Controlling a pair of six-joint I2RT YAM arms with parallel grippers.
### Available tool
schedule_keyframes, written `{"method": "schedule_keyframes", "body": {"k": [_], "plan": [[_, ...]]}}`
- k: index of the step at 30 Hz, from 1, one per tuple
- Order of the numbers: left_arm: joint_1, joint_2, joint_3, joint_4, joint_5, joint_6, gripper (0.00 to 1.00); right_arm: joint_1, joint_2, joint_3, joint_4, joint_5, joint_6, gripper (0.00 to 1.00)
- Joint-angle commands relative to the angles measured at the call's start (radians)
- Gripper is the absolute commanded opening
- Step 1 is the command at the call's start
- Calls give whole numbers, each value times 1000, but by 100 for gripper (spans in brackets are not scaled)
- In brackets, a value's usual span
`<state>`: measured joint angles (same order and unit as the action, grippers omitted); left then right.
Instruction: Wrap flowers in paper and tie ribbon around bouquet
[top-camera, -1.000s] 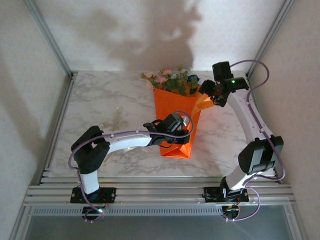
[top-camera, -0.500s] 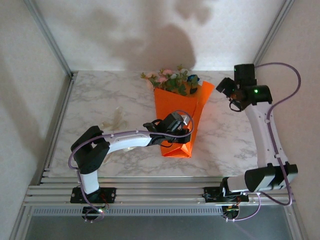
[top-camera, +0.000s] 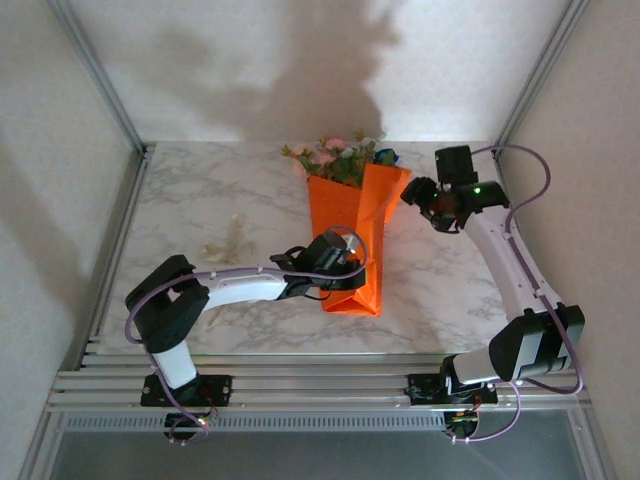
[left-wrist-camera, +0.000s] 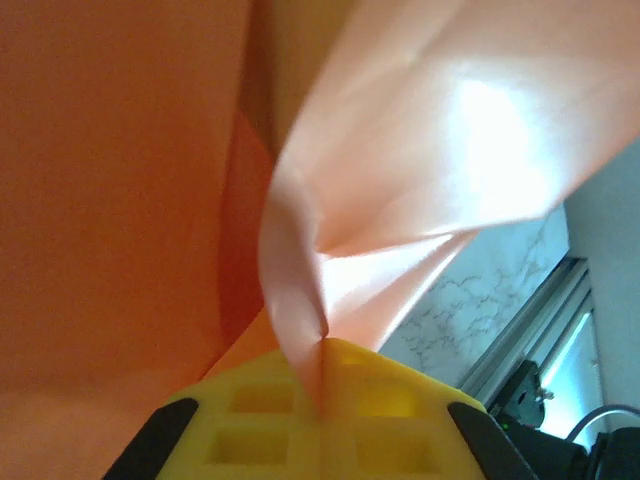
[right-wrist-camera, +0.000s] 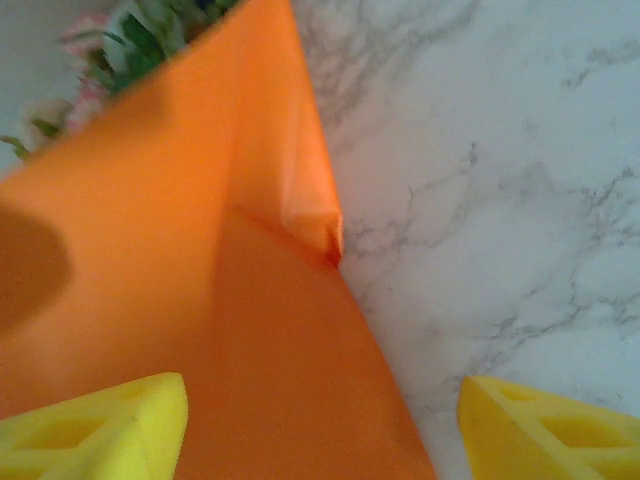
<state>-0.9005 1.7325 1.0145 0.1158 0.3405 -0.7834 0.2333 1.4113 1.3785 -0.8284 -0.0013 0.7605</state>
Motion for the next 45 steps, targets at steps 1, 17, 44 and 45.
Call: {"method": "schedule_keyframes", "body": {"k": [1,17,44,45], "plan": [[30,-52,-62,135,32,-87,0,11,-55,-81,46,25,40,70],[65,-53,-73,100,80,-113,0,-73,126,-183,397,-72,41,63],[54,84,208,-317,96,169,0,-152,845,883,-311,-251,309,52],[52,85,213,-326,94,176,0,-154,841,869,-305,-247,309,46]]}}
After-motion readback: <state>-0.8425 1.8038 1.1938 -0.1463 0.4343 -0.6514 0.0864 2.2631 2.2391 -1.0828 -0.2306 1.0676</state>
